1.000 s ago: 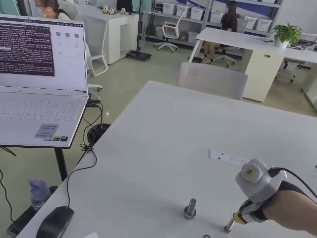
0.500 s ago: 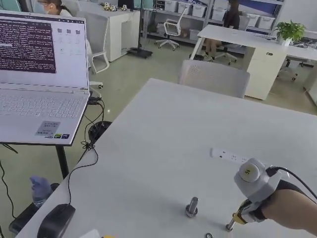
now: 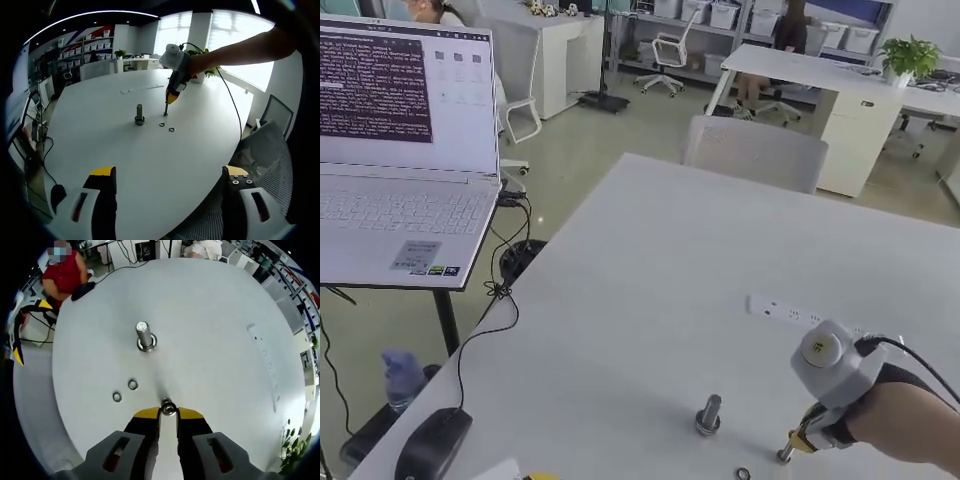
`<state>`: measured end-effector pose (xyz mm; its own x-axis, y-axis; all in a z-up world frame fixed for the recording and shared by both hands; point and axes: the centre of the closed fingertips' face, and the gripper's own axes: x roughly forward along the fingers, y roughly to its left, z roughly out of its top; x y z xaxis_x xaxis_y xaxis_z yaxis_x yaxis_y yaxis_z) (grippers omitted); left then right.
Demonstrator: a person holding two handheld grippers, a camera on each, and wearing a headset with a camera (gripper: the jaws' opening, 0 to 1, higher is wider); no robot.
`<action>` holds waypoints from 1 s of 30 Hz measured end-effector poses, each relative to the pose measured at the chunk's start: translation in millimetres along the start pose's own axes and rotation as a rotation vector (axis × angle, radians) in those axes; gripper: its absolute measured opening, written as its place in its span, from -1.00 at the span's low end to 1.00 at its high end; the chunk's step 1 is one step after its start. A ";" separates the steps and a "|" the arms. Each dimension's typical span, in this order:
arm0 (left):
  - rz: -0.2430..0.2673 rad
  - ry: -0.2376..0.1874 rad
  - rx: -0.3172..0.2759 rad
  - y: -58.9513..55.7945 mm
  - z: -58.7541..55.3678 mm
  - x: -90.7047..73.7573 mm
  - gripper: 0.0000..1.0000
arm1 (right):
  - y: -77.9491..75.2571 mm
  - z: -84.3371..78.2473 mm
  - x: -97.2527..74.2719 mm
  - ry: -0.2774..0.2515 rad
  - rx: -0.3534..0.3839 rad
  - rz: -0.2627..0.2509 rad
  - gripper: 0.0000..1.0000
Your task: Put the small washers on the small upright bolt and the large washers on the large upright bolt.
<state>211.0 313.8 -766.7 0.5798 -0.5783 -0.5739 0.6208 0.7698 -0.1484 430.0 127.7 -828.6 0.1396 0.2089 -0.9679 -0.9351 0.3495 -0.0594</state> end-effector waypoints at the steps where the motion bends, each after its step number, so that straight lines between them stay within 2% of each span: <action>1: 0.001 0.002 -0.002 0.3 0.1 -0.3 0.73 | -0.1 -0.5 1.4 0.001 0.002 0.003 -0.74; 9: -0.001 0.010 -0.002 0.6 -1.9 0.3 0.71 | -0.7 -1.6 7.4 0.008 0.000 0.006 -0.74; 21: 0.001 0.000 -0.006 2.3 1.8 0.4 0.71 | 2.4 -7.0 21.5 0.028 -0.006 0.017 -0.74; 30: 0.001 0.013 -0.017 4.1 -4.4 -1.4 0.70 | 2.3 -8.2 31.5 0.025 -0.013 0.011 -0.74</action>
<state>210.4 318.9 -770.0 0.5734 -0.5743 -0.5843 0.6114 0.7747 -0.1614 429.5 127.6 -861.2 0.1210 0.1903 -0.9742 -0.9406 0.3356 -0.0513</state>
